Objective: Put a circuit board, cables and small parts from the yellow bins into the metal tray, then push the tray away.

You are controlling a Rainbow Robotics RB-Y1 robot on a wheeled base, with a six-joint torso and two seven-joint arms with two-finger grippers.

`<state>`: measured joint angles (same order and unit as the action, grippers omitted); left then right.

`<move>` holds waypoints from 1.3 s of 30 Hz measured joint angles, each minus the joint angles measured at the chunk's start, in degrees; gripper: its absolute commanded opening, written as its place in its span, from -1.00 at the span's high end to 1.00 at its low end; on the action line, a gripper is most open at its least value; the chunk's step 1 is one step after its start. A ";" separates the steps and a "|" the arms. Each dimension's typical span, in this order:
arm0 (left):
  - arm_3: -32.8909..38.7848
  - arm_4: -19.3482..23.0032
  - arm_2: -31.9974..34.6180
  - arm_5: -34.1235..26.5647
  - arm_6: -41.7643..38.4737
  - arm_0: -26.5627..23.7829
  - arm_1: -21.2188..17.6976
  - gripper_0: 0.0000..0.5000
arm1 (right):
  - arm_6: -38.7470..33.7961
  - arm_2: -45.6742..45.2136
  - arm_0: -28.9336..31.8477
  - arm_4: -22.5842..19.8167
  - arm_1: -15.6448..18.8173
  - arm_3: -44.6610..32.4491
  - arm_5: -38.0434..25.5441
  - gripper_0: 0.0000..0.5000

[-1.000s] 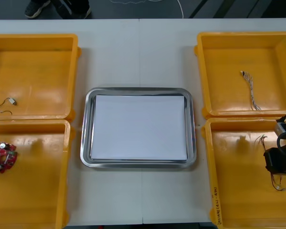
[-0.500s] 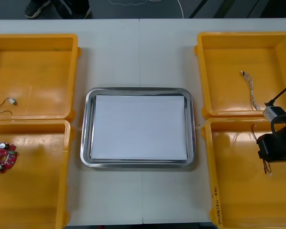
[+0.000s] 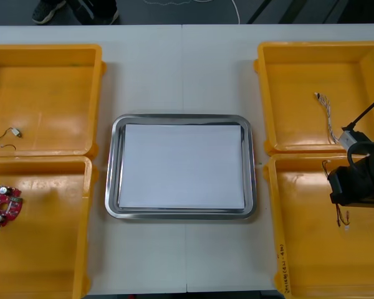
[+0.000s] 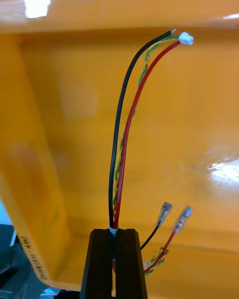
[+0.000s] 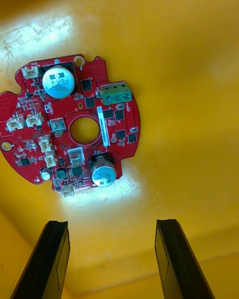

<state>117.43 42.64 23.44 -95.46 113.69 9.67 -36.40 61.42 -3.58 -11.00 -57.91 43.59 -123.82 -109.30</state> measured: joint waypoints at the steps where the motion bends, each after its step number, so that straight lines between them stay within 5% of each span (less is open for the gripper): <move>1: -0.61 -0.08 -0.06 0.39 0.00 -0.23 0.00 -1.00 | 0.00 0.13 -0.75 -0.01 -0.61 -0.07 -0.24 1.00; 12: -6.53 -1.53 -2.97 4.03 0.00 -2.70 0.01 -1.00 | -2.30 2.27 -7.52 -0.01 -6.01 -1.73 -0.42 1.00; 28: -6.59 -4.24 -3.70 4.73 0.00 -2.89 1.91 -1.00 | -11.02 8.77 -9.40 -0.27 -6.63 -4.82 -0.43 1.00; 34: -6.60 -4.53 -3.70 4.74 0.00 -2.89 2.06 -0.67 | -11.50 12.49 -11.44 -0.20 -6.63 -4.82 -0.43 1.00; 39: -6.61 -4.73 -3.70 4.74 0.00 -2.89 2.06 -0.63 | -11.51 12.78 -11.72 -0.21 -6.63 -4.82 -0.43 1.00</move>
<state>110.82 37.91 19.73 -90.72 113.69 6.78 -34.34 49.91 9.20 -22.72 -58.12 36.96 -128.64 -109.73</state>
